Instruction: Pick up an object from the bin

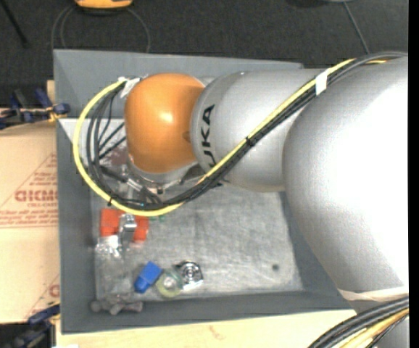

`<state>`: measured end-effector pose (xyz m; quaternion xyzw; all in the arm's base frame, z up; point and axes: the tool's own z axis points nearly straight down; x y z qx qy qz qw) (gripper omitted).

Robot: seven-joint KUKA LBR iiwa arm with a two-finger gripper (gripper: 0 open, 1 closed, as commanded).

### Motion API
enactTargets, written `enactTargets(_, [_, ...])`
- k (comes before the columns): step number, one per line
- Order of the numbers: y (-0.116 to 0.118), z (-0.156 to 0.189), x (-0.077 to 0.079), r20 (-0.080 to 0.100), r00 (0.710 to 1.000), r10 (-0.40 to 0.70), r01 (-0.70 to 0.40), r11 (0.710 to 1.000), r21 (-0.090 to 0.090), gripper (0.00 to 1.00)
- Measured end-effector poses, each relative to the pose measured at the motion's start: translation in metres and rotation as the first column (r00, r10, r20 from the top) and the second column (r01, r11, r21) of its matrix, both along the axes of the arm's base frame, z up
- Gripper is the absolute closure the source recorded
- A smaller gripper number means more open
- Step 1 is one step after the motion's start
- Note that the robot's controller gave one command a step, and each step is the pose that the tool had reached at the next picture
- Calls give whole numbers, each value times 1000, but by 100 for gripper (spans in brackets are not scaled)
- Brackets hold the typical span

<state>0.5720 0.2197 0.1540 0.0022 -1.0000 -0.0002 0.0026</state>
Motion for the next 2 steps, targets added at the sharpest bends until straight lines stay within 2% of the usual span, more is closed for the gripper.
enactTargets(1, [-9,-39,8,23,994,-106,106,994,13,0])
enactTargets(2, [5,-40,-18,15,863,504,-504,864,-2,0])
